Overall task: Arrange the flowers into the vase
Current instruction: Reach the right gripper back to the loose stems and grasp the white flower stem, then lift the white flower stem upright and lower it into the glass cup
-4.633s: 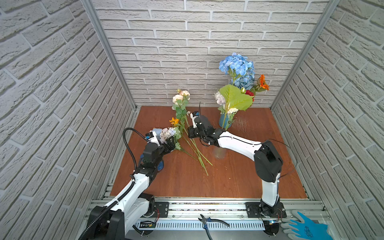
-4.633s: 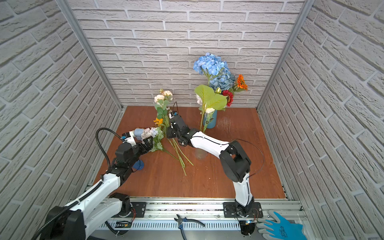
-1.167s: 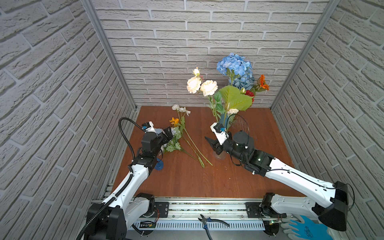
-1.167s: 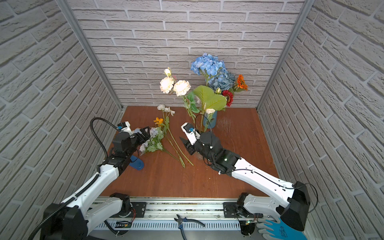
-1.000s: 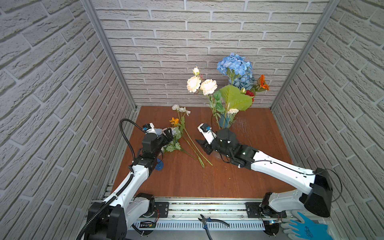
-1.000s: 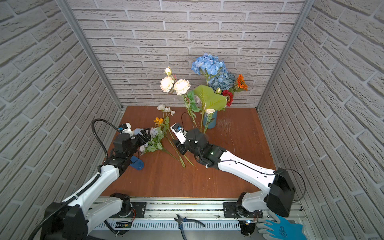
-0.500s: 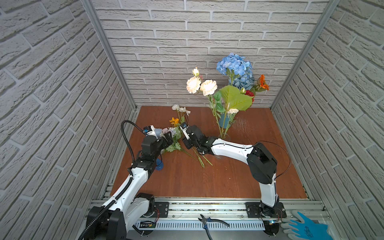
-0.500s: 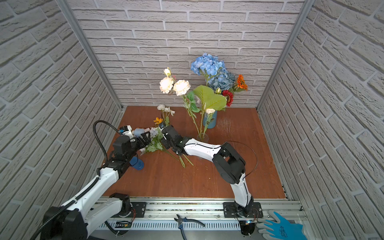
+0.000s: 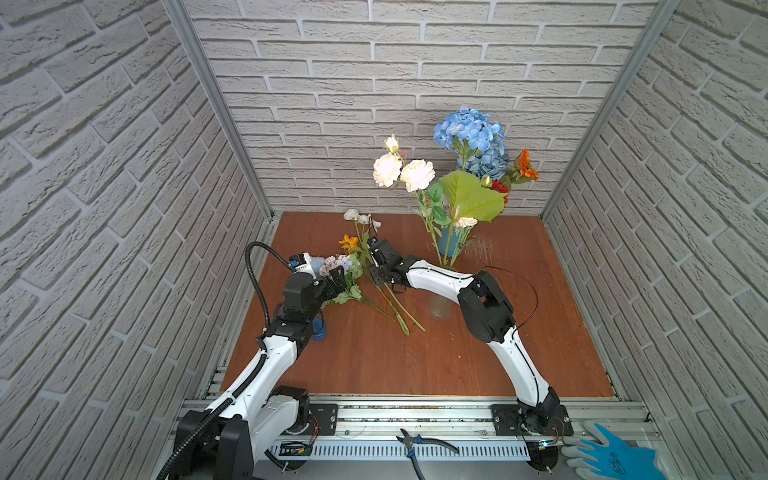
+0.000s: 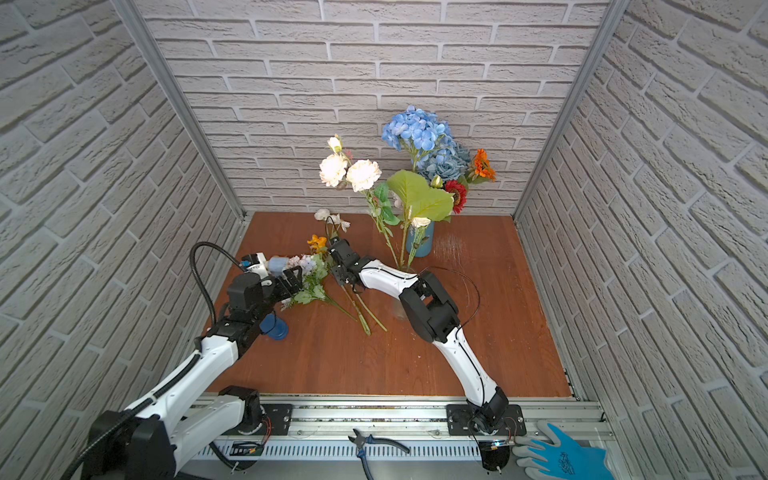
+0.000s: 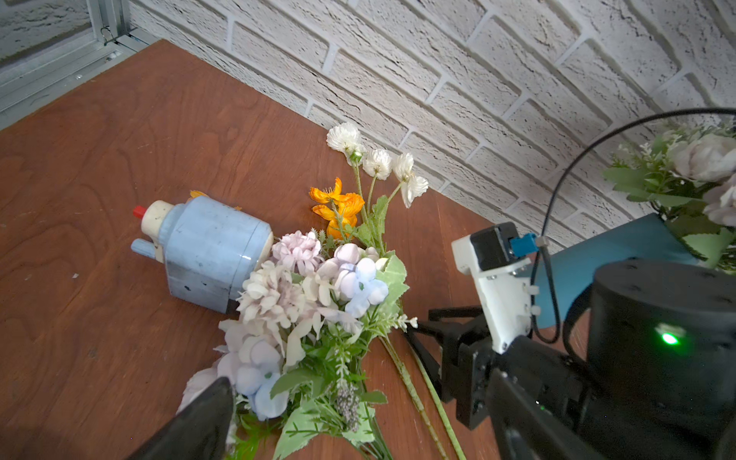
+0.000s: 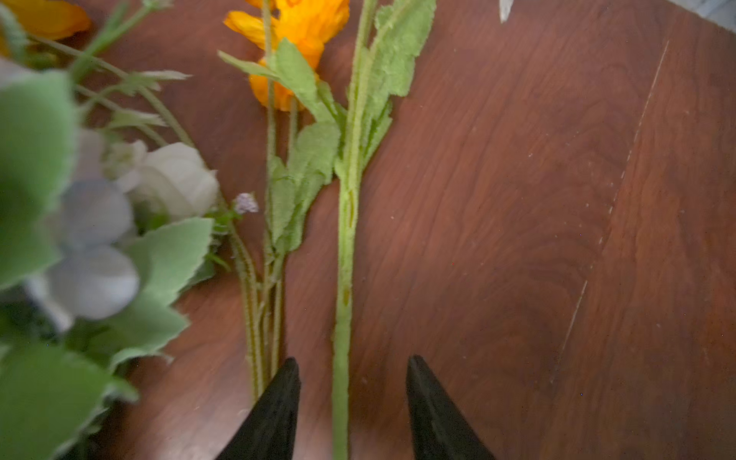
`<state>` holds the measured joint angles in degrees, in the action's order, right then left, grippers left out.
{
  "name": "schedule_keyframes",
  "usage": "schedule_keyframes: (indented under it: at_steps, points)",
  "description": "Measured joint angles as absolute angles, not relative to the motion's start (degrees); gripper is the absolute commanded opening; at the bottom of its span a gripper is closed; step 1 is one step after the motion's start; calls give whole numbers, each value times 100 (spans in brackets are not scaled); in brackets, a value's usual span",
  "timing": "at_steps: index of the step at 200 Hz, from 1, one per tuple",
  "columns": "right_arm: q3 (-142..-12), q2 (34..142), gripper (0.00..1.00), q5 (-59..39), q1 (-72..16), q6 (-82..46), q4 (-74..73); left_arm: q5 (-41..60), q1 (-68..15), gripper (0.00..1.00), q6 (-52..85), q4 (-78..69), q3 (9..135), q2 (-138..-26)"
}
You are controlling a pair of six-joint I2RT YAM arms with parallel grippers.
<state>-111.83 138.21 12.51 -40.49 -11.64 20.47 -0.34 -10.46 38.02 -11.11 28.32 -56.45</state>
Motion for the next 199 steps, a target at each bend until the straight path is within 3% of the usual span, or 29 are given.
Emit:
schedule_keyframes:
  at_steps: [89, 107, 127, 199]
  points:
    - [-12495, 14619, 36, 1017, -3981, -1153, 2993, 49, -1013, 98, 3806, -1120, 2832, -5714]
    - [-12584, 14665, 26, 1024, -3986, -1129, 3052, 51, -1011, 98, 3806, -1120, 2832, -5714]
    - [-12595, 14665, 6, 1031, -3986, -1076, 3103, 51, -1011, 98, 3806, -1120, 2832, -5714]
    - [-11778, 14143, 6, 1334, -3988, -663, 2847, 95, -996, 98, 3811, -1179, 2832, -5714]
